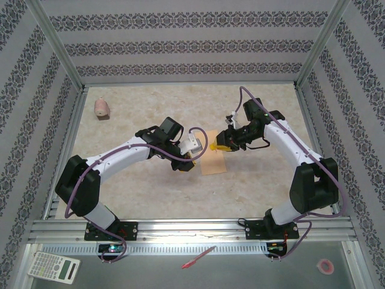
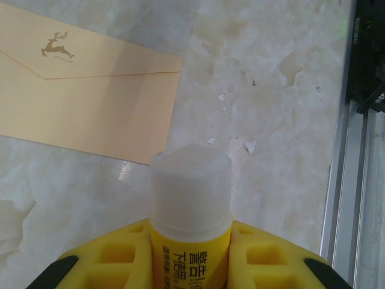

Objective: Place the letter into the envelope and seal it

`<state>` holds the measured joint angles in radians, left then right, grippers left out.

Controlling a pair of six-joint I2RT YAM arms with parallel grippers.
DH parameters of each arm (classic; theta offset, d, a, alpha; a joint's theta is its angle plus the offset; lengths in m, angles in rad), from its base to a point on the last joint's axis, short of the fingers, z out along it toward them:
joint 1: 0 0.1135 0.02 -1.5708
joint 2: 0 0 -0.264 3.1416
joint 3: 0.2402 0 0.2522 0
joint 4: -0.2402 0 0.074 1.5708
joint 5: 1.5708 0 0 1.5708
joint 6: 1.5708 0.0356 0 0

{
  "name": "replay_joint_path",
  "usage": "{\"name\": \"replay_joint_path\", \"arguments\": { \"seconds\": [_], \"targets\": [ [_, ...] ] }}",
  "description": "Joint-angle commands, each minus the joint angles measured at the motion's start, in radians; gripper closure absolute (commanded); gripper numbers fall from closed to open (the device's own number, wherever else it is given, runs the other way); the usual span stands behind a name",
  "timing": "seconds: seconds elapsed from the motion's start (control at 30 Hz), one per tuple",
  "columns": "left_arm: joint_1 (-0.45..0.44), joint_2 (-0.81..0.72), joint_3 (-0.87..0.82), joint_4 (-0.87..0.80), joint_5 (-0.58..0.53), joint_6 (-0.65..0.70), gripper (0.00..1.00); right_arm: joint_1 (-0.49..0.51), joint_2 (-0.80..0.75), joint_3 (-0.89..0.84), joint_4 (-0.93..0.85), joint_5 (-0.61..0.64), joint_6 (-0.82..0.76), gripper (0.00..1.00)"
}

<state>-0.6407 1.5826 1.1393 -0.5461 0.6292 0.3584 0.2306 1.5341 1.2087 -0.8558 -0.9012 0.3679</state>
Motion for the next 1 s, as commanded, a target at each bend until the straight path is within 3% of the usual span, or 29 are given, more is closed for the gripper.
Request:
{"name": "replay_joint_path", "arguments": {
  "seconds": [0.0, 0.37, 0.97],
  "targets": [
    [-0.011, 0.008, 0.037, -0.044, 0.037, 0.049, 1.00, -0.012, -0.015, -0.005, 0.003, -0.132, -0.033, 0.79],
    [-0.011, 0.036, 0.078, -0.056, 0.041, 0.050, 1.00, 0.010, 0.001, -0.043, 0.000, -0.238, -0.044, 0.79],
    [-0.014, 0.047, 0.109, -0.058, 0.060, 0.041, 1.00, 0.072, 0.017, -0.083, 0.024, -0.234, -0.027, 0.79]
  ]
}}
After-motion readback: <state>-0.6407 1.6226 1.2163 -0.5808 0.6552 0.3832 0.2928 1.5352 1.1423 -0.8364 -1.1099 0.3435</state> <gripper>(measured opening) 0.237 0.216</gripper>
